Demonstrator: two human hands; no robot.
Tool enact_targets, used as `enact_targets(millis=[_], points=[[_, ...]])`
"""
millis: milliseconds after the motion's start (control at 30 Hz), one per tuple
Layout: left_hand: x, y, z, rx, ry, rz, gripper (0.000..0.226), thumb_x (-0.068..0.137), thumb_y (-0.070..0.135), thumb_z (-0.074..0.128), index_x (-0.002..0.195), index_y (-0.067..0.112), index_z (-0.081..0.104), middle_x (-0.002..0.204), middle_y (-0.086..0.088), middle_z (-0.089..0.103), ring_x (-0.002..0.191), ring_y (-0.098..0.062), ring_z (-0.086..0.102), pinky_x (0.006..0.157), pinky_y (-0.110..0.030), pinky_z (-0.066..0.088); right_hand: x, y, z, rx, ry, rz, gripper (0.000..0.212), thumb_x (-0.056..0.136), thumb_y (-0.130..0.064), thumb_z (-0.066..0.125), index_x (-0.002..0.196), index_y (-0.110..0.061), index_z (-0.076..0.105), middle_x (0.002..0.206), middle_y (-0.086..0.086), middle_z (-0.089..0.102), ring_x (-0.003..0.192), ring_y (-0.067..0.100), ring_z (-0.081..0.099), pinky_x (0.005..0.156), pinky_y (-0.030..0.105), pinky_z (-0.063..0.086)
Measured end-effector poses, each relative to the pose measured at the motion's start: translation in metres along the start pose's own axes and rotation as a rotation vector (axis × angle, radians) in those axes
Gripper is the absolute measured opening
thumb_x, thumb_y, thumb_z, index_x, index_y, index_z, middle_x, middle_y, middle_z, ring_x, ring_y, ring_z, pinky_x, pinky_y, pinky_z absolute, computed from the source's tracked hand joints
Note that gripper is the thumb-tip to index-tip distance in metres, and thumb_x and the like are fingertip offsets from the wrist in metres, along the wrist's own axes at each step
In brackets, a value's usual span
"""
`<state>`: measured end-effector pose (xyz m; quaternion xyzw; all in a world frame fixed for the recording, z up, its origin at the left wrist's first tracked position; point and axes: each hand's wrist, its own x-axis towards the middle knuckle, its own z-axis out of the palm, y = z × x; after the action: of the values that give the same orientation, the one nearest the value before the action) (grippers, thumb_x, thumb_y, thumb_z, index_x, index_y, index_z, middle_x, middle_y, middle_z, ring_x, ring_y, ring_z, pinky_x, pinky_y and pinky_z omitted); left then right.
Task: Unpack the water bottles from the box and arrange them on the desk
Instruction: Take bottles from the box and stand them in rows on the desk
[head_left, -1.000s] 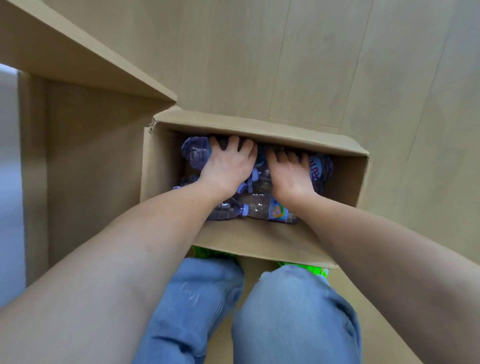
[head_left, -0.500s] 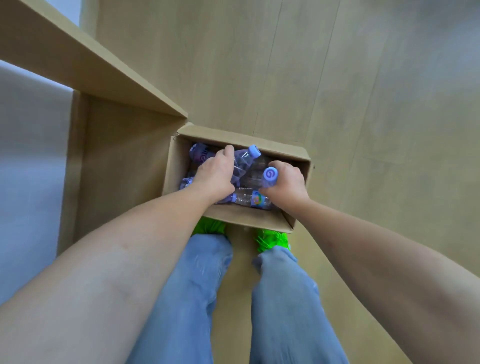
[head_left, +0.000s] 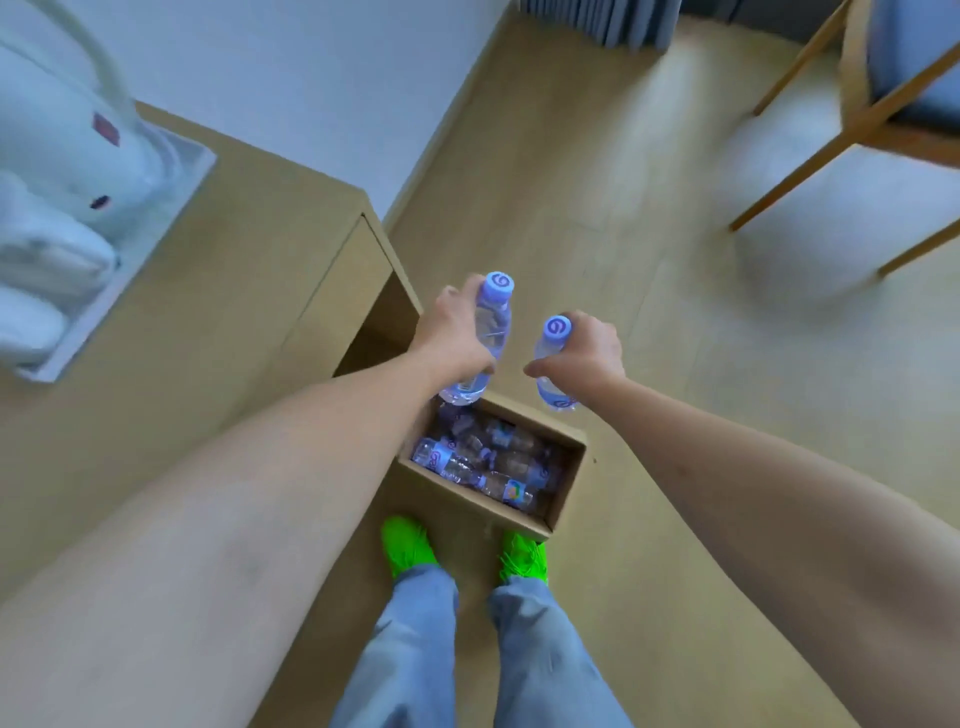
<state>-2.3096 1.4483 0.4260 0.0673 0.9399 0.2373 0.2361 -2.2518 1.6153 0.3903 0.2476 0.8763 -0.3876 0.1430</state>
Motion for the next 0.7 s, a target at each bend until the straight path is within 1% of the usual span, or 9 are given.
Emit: enact_targets(millis=[100, 200, 267, 333, 433, 567, 633, 700], points=[[-0.031, 0.016, -0.063, -0.058, 0.075, 0.022, 0.097, 0.043, 0.022, 0.092, 0.124, 0.034, 0.039, 0.113, -0.001, 0.052, 0.094, -0.025, 0.061, 0.078, -0.037, 0.054, -0.023, -0.063, -0.037, -0.021, 0.023, -0.095, 0.048, 0.046, -0.036, 0.088, 0.077, -0.025, 0.053, 0.073, -0.010, 0.056, 0.072, 0.018, 0.058, 0.055, 0.026, 0.039], [-0.068, 0.023, -0.119, -0.111, 0.184, 0.042, 0.092, 0.044, 0.026, 0.091, 0.120, 0.033, 0.041, 0.107, 0.001, 0.054, 0.090, -0.024, 0.059, 0.068, -0.033, 0.048, -0.050, -0.121, -0.063, -0.027, 0.060, -0.184, 0.049, 0.043, -0.036, 0.086, 0.073, -0.024, 0.050, 0.071, -0.009, 0.054, 0.066, 0.015, 0.055, 0.052, 0.025, 0.038], [-0.097, 0.019, -0.153, -0.158, 0.277, 0.055, 0.088, 0.044, 0.026, 0.090, 0.117, 0.032, 0.042, 0.103, 0.000, 0.055, 0.088, -0.023, 0.059, 0.067, -0.032, 0.049, -0.072, -0.158, -0.072, -0.034, 0.083, -0.241, 0.050, 0.042, -0.036, 0.086, 0.075, -0.022, 0.052, 0.072, -0.008, 0.056, 0.062, 0.010, 0.054, 0.048, 0.024, 0.035], [-0.128, 0.009, -0.183, -0.196, 0.366, 0.061, 0.084, 0.044, 0.025, 0.088, 0.115, 0.032, 0.042, 0.099, -0.001, 0.058, 0.086, -0.023, 0.062, 0.070, -0.034, 0.054, -0.095, -0.195, -0.073, -0.051, 0.087, -0.300, 0.051, 0.041, -0.036, 0.087, 0.076, -0.021, 0.053, 0.074, -0.007, 0.057, 0.062, 0.008, 0.054, 0.046, 0.023, 0.035], [-0.177, -0.020, -0.224, -0.199, 0.465, 0.068, 0.082, 0.045, 0.025, 0.085, 0.114, 0.031, 0.042, 0.097, -0.004, 0.060, 0.086, -0.024, 0.062, 0.075, -0.038, 0.056, -0.136, -0.246, -0.060, -0.077, 0.079, -0.386, 0.053, 0.041, -0.035, 0.091, 0.075, -0.021, 0.053, 0.076, -0.004, 0.059, 0.062, 0.009, 0.054, 0.047, 0.022, 0.037], [-0.245, -0.080, -0.264, -0.154, 0.584, 0.012, 0.090, 0.044, 0.027, 0.088, 0.121, 0.028, 0.042, 0.104, -0.002, 0.058, 0.091, -0.024, 0.059, 0.077, -0.036, 0.054, -0.198, -0.300, -0.019, -0.073, 0.028, -0.515, 0.055, 0.041, -0.034, 0.094, 0.071, -0.021, 0.048, 0.074, -0.004, 0.056, 0.059, 0.008, 0.052, 0.046, 0.023, 0.034], [-0.280, -0.118, -0.275, -0.143, 0.627, -0.047, 0.091, 0.044, 0.026, 0.088, 0.123, 0.028, 0.042, 0.104, 0.002, 0.058, 0.091, -0.023, 0.060, 0.074, -0.033, 0.053, -0.229, -0.322, 0.007, -0.060, -0.020, -0.558, 0.052, 0.042, -0.032, 0.093, 0.071, -0.021, 0.050, 0.074, -0.002, 0.058, 0.059, 0.011, 0.054, 0.047, 0.024, 0.037], [-0.318, -0.158, -0.283, -0.103, 0.662, -0.129, 0.090, 0.044, 0.027, 0.087, 0.123, 0.030, 0.043, 0.100, 0.005, 0.058, 0.088, -0.022, 0.061, 0.068, -0.028, 0.048, -0.260, -0.340, 0.036, -0.054, -0.068, -0.606, 0.050, 0.043, -0.031, 0.092, 0.073, -0.021, 0.053, 0.075, -0.002, 0.060, 0.065, 0.016, 0.059, 0.051, 0.026, 0.041]])
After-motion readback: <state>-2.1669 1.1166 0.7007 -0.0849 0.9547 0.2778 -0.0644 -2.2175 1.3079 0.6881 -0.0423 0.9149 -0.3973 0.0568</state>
